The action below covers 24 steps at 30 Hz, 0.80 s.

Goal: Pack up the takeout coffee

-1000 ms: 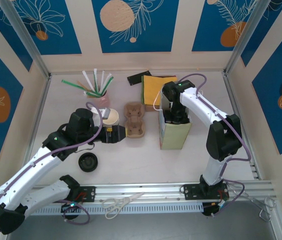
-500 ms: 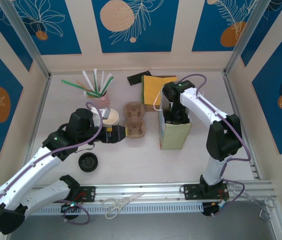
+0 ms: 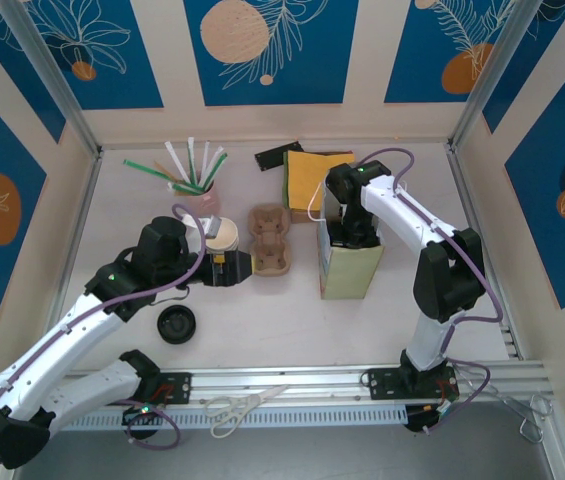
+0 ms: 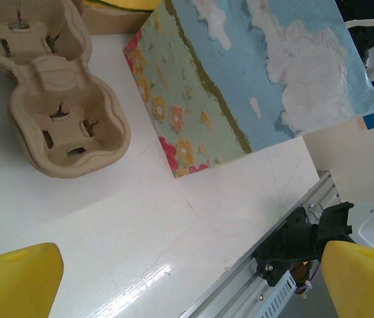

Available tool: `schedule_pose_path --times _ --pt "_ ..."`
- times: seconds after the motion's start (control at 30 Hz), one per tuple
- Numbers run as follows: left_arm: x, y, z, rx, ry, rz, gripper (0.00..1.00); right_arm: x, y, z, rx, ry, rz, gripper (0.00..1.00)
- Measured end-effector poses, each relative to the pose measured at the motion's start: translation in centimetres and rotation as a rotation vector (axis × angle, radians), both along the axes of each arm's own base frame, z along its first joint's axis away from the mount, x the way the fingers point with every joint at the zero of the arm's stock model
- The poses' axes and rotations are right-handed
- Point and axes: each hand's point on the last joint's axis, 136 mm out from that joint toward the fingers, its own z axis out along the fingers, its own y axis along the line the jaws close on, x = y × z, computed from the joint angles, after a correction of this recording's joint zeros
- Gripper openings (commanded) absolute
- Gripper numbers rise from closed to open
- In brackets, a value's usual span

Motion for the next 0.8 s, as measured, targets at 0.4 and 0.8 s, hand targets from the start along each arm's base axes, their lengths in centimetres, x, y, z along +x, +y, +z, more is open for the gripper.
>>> schedule_pose_path --times 0.4,0.8 --pt "0.05 -0.11 -0.22 0.003 0.008 -0.003 1.0 0.02 -0.03 0.0 0.002 0.001 -0.003 0.66" --pt "0.07 -0.13 -0.29 0.005 0.01 -0.003 1.0 -0.02 -0.05 -0.09 0.004 0.004 -0.001 0.66"
